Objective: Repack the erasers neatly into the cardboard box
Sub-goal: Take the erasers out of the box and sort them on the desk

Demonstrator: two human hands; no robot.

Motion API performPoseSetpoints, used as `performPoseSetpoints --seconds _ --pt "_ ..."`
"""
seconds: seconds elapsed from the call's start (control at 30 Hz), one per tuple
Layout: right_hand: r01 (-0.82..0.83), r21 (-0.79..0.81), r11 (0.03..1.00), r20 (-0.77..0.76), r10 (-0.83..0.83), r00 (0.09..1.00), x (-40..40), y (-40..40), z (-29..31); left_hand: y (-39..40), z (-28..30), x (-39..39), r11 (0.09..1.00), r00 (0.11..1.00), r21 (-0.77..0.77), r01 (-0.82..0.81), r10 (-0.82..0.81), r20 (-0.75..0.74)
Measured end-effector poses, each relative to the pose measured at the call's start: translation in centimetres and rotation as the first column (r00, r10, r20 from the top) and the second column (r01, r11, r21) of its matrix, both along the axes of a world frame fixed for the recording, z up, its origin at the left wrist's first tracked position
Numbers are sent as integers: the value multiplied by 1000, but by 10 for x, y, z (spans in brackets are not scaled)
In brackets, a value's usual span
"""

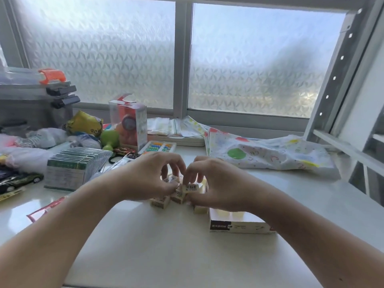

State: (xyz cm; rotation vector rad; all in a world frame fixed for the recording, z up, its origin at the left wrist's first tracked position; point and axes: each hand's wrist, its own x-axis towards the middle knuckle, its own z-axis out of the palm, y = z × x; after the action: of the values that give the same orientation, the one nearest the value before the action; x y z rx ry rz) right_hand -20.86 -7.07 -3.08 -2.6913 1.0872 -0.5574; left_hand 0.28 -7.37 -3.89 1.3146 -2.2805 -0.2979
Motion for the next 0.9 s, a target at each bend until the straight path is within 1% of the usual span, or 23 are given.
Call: performPoseSetpoints --seconds 0.07,0.17,0.2,0.3,0.37,0.43,0.53,0.6,0.7,0.77,0.9 --pt "5 7 1000 76 -6 997 -8 -4 7 0 4 2 999 998 -38 -19 16 -63" --pt "47 154 987 217 -80 973 -34 -9 29 1 12 2 999 975 -15 -28 24 -222" --pt "47 224 974 232 -100 967 -45 -10 36 2 14 0 1000 961 16 -14 18 -277" --pt "10 423 906 204 -106 973 -81 -11 46 5 22 -13 989 914 129 75 -17 -405" --pt "-9 520 854 181 -100 978 -99 -14 47 5 29 -28 970 912 193 151 -61 -405" --pt "9 586 810 133 -107 985 -112 -18 48 1 35 -48 941 911 247 231 -120 -396" --pt "13 666 746 106 -112 988 -123 -23 47 -9 40 -73 923 923 255 287 -195 -332" --pt "33 673 739 90 -126 988 -126 -25 45 -16 38 -81 900 920 297 319 -218 -326" --pt "92 616 782 58 -161 985 -126 -27 44 -23 26 -84 873 896 328 361 -226 -383" --pt "121 555 823 22 -160 987 -121 -25 45 -23 17 -87 884 882 284 371 -239 -407" --pt "154 490 858 -51 -148 988 -110 -24 42 -21 10 -93 940 914 140 312 -257 -312"
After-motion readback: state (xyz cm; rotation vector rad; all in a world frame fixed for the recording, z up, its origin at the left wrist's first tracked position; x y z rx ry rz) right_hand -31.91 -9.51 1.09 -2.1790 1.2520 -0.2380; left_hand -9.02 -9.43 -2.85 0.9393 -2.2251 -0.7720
